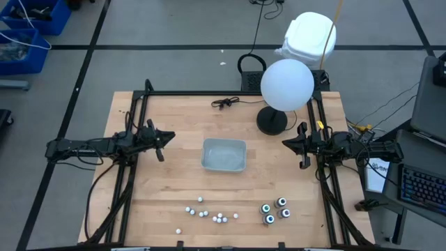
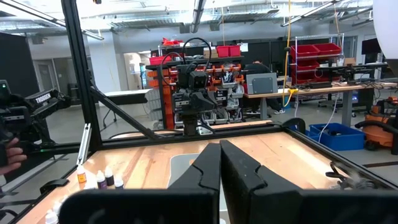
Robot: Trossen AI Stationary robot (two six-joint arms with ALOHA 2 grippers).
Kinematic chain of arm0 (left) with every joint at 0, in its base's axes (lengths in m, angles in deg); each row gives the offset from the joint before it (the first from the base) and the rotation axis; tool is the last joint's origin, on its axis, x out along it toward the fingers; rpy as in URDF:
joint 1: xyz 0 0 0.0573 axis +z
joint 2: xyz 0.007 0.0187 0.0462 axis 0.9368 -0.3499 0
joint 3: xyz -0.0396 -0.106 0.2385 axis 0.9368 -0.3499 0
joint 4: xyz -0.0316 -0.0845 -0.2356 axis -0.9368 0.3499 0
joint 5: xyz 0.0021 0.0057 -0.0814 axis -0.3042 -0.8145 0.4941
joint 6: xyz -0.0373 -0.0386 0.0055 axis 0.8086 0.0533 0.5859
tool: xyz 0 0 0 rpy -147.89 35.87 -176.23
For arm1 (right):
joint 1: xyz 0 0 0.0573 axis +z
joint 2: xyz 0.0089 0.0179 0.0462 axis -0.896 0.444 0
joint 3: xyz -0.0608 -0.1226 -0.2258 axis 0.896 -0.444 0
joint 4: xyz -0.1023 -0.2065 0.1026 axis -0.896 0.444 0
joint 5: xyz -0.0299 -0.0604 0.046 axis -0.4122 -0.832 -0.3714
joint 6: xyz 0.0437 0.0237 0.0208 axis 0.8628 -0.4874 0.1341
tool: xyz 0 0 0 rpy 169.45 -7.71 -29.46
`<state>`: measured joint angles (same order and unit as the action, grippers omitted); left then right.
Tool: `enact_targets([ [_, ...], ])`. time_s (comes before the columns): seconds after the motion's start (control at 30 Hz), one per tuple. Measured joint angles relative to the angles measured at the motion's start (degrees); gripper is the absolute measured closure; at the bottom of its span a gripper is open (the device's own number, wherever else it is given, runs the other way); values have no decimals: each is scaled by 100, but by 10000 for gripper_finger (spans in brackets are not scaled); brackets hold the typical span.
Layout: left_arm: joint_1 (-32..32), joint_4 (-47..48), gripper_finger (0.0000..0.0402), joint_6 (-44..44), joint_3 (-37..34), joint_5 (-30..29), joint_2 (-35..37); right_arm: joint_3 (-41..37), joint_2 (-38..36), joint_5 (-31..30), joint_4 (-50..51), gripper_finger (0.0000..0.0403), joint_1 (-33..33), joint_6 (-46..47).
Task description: Pick & Place food coloring
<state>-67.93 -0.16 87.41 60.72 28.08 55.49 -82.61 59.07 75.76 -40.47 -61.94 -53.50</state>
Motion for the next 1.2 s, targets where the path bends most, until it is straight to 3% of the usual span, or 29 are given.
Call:
enact_targets([
  [0.2,0,-308,355,-211,0,0,2,1,-2,0,0,403,1,-7],
  [0.5,0,-579,355,648,0,278,2,1,0,0,-36,403,1,-14],
  [0.7,0,-727,355,569,2,302,-31,150,13,40,-594,403,53,-418],
  [0.8,0,-692,355,304,2,302,-35,551,275,130,131,403,233,-675],
  [0.93,0,-642,355,139,2,302,-37,1524,826,-343,424,403,586,-946],
  [1.07,0,-645,355,6,2,299,-37,2688,1578,-579,1823,403,1128,-1105],
  [1.2,0,-645,355,-4,2,300,-37,3865,2361,-1452,3087,403,1796,-772],
])
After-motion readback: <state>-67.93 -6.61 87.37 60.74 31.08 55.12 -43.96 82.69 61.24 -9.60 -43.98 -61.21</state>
